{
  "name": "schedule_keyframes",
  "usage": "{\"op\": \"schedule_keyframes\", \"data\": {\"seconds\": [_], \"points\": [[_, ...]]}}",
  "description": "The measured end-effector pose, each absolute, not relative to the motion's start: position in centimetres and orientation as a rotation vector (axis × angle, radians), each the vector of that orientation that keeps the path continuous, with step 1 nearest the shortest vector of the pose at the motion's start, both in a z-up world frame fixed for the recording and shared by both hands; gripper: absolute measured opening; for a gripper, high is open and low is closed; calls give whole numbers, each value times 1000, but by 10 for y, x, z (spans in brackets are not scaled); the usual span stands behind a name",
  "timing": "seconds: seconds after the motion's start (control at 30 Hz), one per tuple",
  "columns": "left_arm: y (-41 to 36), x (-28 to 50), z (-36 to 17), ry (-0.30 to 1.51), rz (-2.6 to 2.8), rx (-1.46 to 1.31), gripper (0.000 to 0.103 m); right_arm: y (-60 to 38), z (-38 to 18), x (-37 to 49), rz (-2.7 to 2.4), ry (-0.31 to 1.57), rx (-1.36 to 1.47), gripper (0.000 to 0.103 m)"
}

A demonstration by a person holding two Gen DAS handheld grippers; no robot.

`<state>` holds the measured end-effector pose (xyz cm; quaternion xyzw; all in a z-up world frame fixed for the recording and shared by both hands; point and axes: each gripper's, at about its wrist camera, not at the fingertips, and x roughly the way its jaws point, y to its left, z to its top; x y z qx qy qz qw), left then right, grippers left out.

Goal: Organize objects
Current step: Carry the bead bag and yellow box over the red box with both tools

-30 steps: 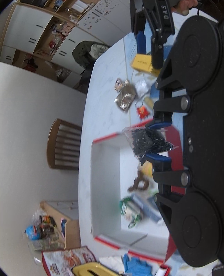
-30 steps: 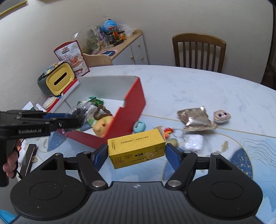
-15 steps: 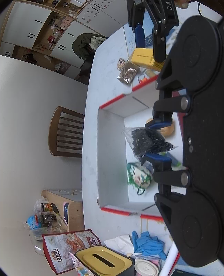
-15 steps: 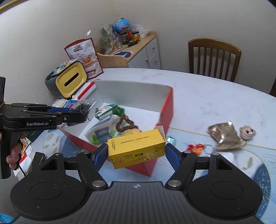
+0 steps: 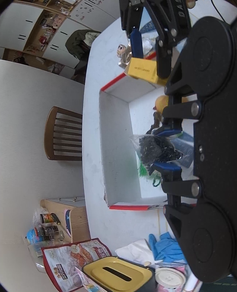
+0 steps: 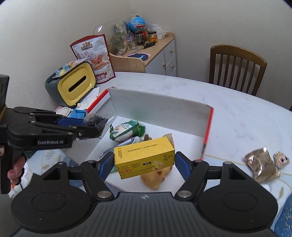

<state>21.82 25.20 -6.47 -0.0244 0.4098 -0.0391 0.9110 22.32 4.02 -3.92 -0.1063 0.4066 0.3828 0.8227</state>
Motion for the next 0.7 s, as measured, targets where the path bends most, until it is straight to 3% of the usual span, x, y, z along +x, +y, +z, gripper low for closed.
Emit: {"op": "schedule_keyframes", "data": {"seconds": [0.7], "points": [[251, 256, -119, 985, -80, 15, 29, 94, -109, 241, 757, 946, -391, 73]]}}
